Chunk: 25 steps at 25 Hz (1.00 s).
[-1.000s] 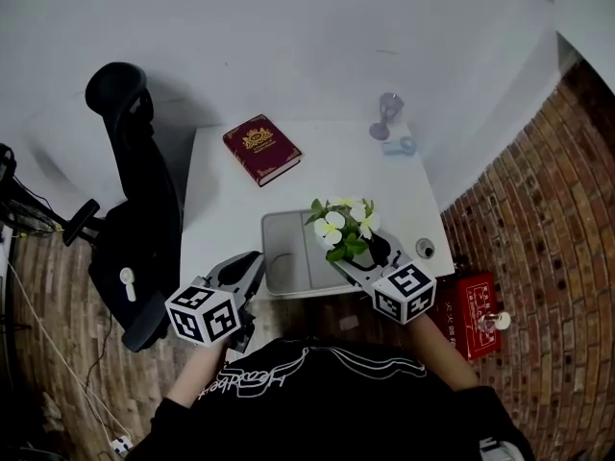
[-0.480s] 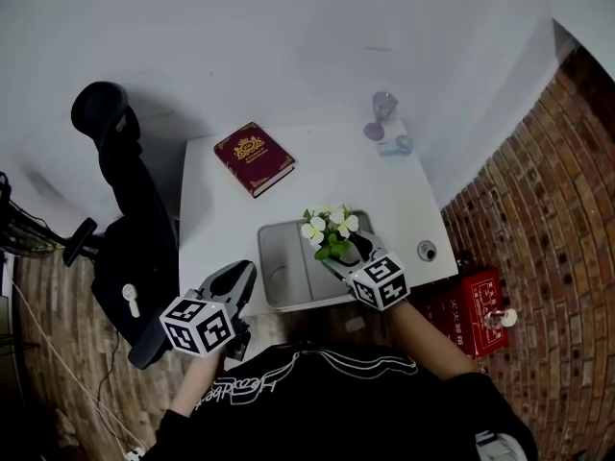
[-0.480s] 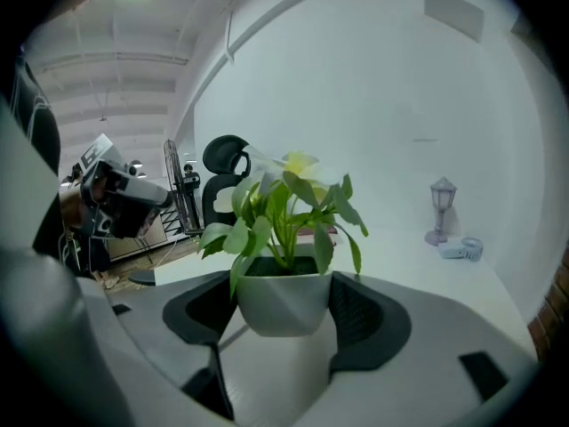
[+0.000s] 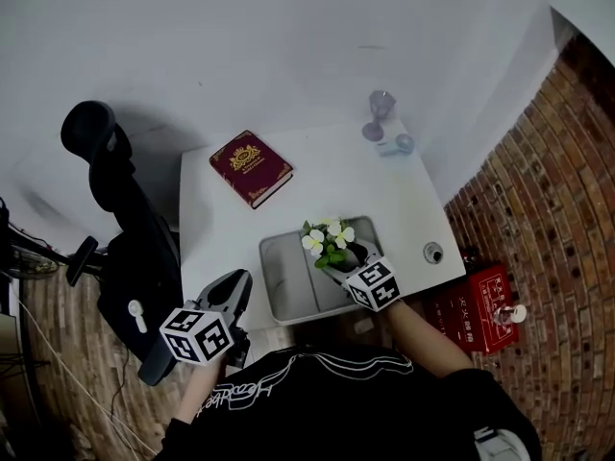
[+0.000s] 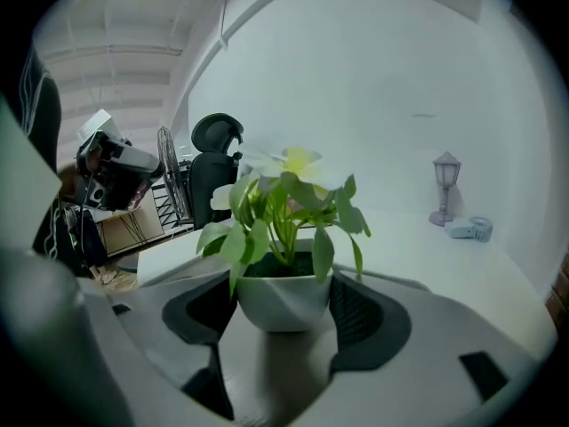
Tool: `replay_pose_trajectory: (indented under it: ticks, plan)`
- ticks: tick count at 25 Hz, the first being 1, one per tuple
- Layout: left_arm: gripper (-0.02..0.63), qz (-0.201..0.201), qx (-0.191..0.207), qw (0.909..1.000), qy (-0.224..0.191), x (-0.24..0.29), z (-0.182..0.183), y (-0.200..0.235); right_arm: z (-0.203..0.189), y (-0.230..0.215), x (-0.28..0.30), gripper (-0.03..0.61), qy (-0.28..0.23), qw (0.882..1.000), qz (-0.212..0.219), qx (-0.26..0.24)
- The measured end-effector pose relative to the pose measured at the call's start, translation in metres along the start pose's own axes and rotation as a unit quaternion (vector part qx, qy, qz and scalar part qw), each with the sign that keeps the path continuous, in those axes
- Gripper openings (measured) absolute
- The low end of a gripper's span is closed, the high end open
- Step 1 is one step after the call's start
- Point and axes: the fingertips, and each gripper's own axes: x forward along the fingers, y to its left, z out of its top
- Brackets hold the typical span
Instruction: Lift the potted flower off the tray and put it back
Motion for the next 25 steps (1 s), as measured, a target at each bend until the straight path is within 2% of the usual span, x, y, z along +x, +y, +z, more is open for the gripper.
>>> replay_pose_trajectory:
  ticks: [7,10,15,21,23,25]
  plan:
    - [0.052,-0.007,0.003,1.0,0.001,0.006,0.006,0.001,-0.008,0.001,0.005,0.331,0.026,0.999,-0.006,-0.02]
    - [0.052,-0.008,0.002,1.0,-0.002,0.006,0.006,0.0,-0.011,0.002,0.005,0.392,0.031,0.999,-0.002,-0.01]
    - [0.052,-0.007,0.0,1.0,-0.004,-0.001,0.001,-0.002,-0.006,0.003,-0.008,0.434,0.018,1.0,0.011,0.023]
    - [0.052,0.0,0.008,0.9998,-0.019,-0.013,0.007,-0.011,0.018,0.01,-0.046,0.483,-0.038,0.997,0.032,0.057]
    - [0.052,-0.003,0.009,0.9997,-0.023,-0.014,0.007,-0.021,0.029,0.013,-0.064,0.48,-0.059,0.996,0.041,0.061]
    - [0.052,-0.007,0.018,0.9996,-0.02,-0.013,0.003,-0.033,0.049,0.021,-0.087,0.464,-0.103,0.989,0.067,0.085]
